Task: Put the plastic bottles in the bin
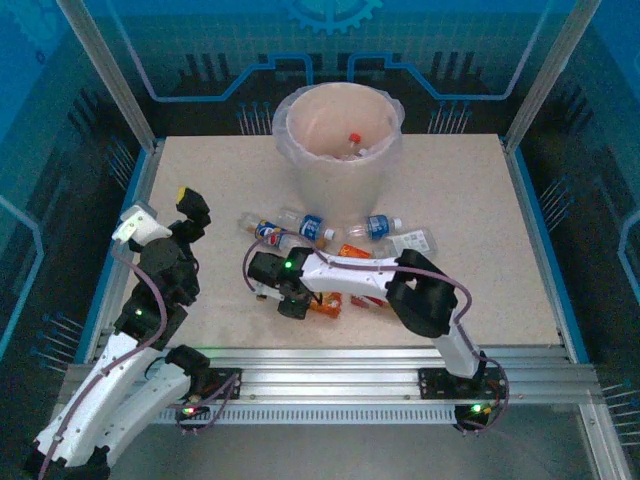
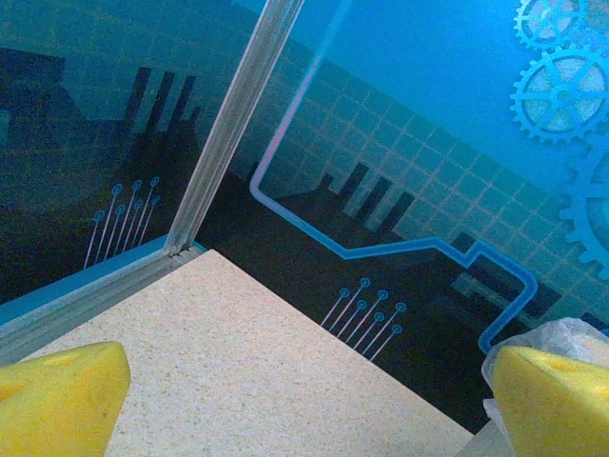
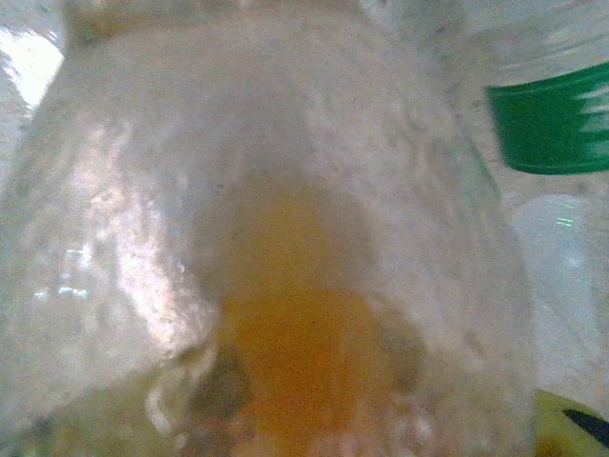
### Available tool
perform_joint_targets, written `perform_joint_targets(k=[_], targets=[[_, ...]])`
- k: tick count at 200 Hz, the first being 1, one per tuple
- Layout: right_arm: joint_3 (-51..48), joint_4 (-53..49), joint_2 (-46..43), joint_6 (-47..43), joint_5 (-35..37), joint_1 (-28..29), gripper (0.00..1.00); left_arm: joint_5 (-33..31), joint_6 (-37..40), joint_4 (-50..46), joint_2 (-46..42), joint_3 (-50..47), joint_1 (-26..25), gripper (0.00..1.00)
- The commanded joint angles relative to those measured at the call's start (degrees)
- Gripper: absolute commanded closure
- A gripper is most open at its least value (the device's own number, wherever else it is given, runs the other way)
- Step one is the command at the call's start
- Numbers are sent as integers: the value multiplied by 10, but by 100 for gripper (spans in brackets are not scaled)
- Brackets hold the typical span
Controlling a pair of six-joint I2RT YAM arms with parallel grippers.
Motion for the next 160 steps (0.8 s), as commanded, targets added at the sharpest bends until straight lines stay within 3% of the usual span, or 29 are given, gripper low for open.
perform_joint_targets(k=[1,83,127,160], targets=[[-9,6,-66,12,-11,-4,74,-4,-12,-2,-5,-5,4,1],[-41,41,-234,47,5,-50,81,6,-14,-8,-3,-3,5,1],[2,108,-312,29,26,-110,82,21,-12,-10,15,-3,5,1],[66,166,-323,20,-1,-166,83,41,-9,-10,33,1,5,1]])
